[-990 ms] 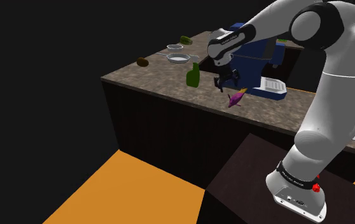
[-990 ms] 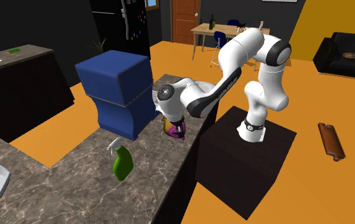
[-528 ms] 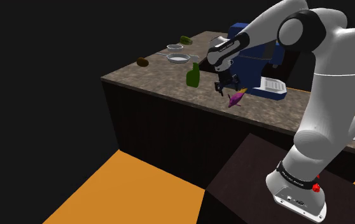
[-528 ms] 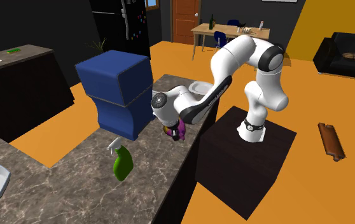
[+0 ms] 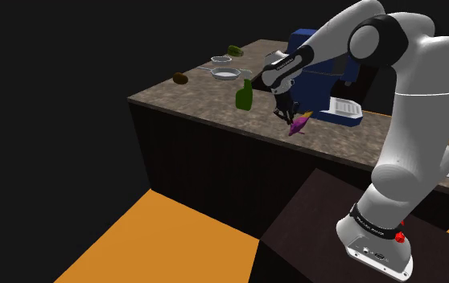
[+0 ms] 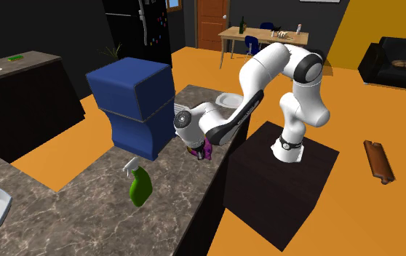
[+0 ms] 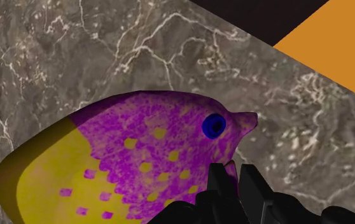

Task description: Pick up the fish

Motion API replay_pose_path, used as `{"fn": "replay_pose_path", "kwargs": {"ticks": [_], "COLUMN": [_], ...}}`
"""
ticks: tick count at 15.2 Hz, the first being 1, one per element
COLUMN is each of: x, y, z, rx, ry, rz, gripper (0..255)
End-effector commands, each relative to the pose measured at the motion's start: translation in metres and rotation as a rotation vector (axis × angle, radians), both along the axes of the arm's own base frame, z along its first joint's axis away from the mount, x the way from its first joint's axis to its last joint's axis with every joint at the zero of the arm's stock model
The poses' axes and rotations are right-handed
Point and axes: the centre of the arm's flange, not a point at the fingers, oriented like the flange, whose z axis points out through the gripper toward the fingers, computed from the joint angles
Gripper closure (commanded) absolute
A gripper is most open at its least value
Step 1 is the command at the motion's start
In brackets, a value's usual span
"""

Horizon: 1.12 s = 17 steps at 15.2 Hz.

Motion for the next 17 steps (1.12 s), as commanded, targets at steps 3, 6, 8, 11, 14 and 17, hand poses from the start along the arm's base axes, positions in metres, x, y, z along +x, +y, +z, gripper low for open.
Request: {"fn": "replay_pose_path", "kwargs": {"ticks": [3, 6, 8, 11, 14, 17], "x": [0.000, 0.001, 0.000, 0.001, 0.001, 0.001], "y": [0.000, -0.001, -0.001, -0.001, -0.001, -0.001], "z": [0.000, 0.000, 0.011, 0.027, 0.042, 0.058], "rx": [0.000, 0.000, 0.000, 0.000, 0.000, 0.000], "ry": [0.000, 0.000, 0.000, 0.000, 0.000, 0.000], "rz": [0.000, 0.000, 0.000, 0.000, 0.000, 0.000], "gripper": [255, 255, 255, 255, 255, 255]}}
